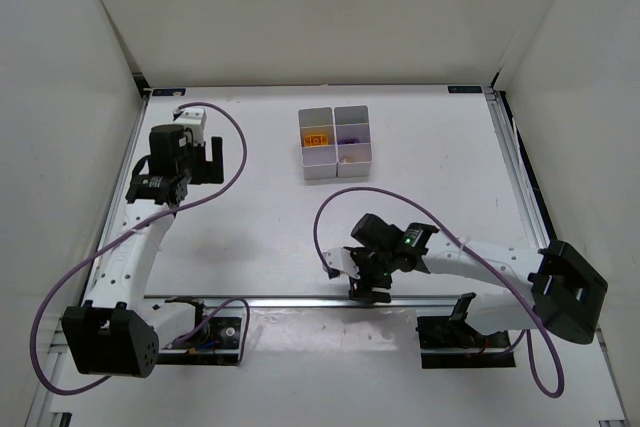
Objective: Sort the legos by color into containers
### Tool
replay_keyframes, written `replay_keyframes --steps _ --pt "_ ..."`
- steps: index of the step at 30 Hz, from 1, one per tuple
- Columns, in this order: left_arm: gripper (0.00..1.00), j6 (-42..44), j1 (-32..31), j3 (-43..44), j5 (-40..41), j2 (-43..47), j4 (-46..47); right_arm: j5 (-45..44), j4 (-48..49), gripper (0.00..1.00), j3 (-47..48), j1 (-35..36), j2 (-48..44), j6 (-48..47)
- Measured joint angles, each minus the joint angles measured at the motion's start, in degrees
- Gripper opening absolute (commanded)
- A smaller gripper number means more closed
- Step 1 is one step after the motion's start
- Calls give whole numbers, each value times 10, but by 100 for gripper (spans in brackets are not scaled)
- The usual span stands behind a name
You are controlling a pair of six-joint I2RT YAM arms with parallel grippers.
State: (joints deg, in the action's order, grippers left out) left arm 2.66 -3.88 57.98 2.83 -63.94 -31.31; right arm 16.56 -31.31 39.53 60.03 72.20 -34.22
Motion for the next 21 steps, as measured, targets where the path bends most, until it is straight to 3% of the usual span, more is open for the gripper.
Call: replay_keyframes --steps 11,14,21 --pt "99 10 0 -3 7 1 0 29 0 75 0 1 35 -48" --pt "99 14 0 -3 9 2 0 29 1 69 -1 1 45 -55" --pt "99 19 0 -5 11 3 0 27 16 39 -12 1 51 -61"
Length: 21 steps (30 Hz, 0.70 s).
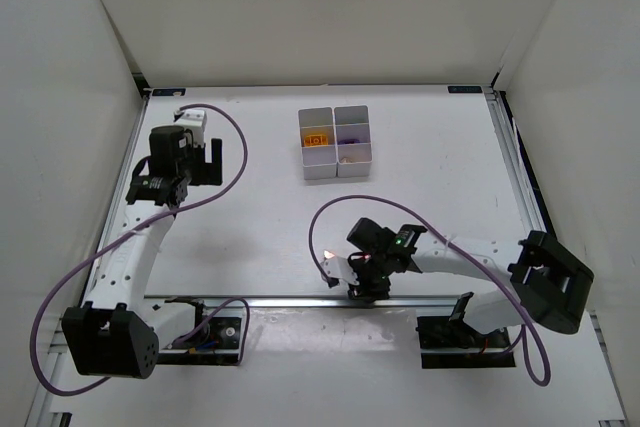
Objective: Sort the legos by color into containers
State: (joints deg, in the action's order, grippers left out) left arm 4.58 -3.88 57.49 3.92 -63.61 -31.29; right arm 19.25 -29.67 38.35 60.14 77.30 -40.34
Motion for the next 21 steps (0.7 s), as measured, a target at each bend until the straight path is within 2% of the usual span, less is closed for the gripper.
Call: replay_keyframes --steps 1,5,10,14,17,21 --pt "99 1 0 -1 0 0 0 -1 3 31 0 0 0 -1" --pt "99 1 0 -6 0 0 0 -7 10 17 0 -1 0 -1" --pt "99 1 0 -6 -3 0 1 -18 -14 14 17 -27 -3 16" --pt "99 3 0 -6 -24 -4 0 -33 -47 12 87 -53 -34 63" --pt "99 1 2 -5 -72 -21 -8 -46 -48 11 171 -75 -52 107" --pt "99 -6 8 -8 -180 -40 -31 -73 -3 11 277 -144 -37 165"
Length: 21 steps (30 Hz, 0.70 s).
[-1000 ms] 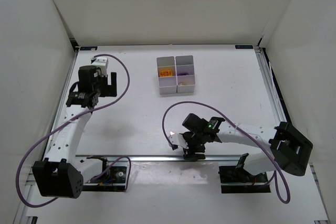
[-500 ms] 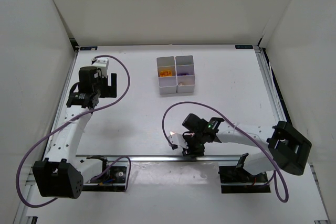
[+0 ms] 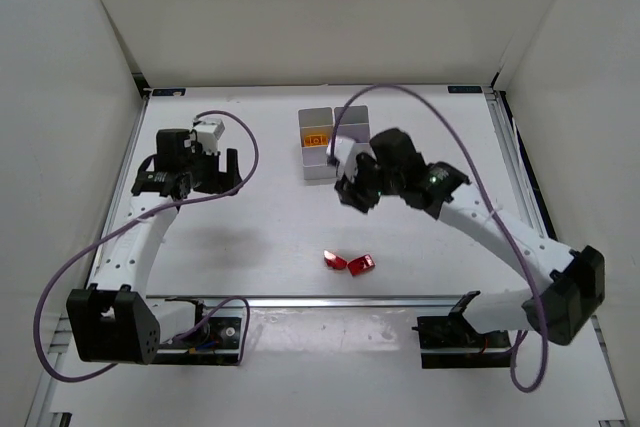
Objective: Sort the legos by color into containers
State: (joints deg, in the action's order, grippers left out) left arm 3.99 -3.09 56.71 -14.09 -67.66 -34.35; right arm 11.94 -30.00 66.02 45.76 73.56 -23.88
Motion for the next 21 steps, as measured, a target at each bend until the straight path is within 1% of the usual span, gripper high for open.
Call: replay_keyframes --steps 2,4,8,12,15,21 --pt "99 -5 0 -1 -35 0 -5 -12 16 11 53 -43 37 19" --pt "99 -6 0 -1 -56 0 -5 -25 48 11 107 -85 99 41" --pt "99 -6 0 2 -63 -3 -8 -47 85 11 199 -150 231 74" --pt "100 -8 0 12 -63 -17 -11 -59 90 10 278 -184 334 99" --pt "99 -10 2 17 -59 -20 -12 -60 92 10 319 -195 381 110" --pt "99 -8 8 20 -44 -20 -13 -54 92 11 355 -214 418 116"
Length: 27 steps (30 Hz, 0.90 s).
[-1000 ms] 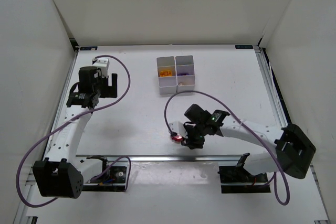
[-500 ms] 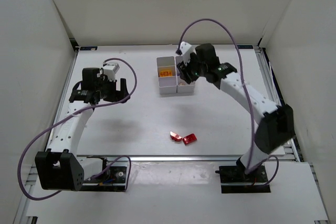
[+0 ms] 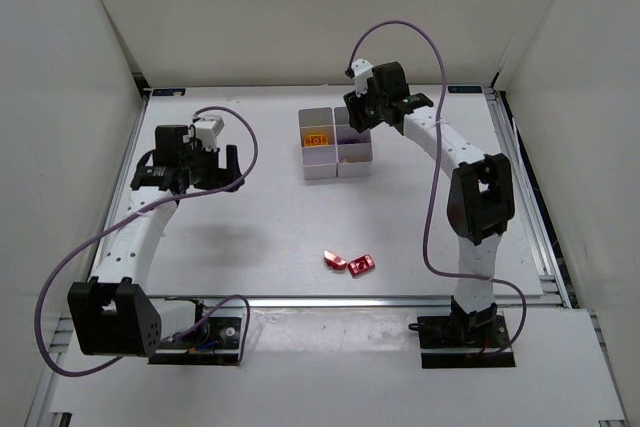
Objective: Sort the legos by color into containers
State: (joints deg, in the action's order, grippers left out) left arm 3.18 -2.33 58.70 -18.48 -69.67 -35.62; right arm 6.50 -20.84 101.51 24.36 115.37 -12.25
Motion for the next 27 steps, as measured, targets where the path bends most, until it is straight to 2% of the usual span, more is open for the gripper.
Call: replay_keyframes --steps 13,15,17,19,20,22,25,27 --pt "99 4 3 3 14 -4 0 17 -2 22 2 -7 12 -1" --pt "100 4 3 3 15 -4 0 19 -2 29 0 -6 12 -2" --pt "100 5 3 4 15 -4 0 22 -2 44 -5 -5 12 -2" --pt "99 5 3 5 15 -4 0 23 -2 52 -16 -5 12 -2" --pt "99 5 3 7 15 -4 0 23 -2 61 -21 -5 12 -2" --pt "99 5 3 9 15 -4 0 23 -4 63 -29 -5 12 -2" --pt "99 5 3 12 14 -4 0 23 -5 73 -31 -5 12 -1" --pt "100 5 3 12 12 -4 0 25 -3 74 -31 -5 12 0"
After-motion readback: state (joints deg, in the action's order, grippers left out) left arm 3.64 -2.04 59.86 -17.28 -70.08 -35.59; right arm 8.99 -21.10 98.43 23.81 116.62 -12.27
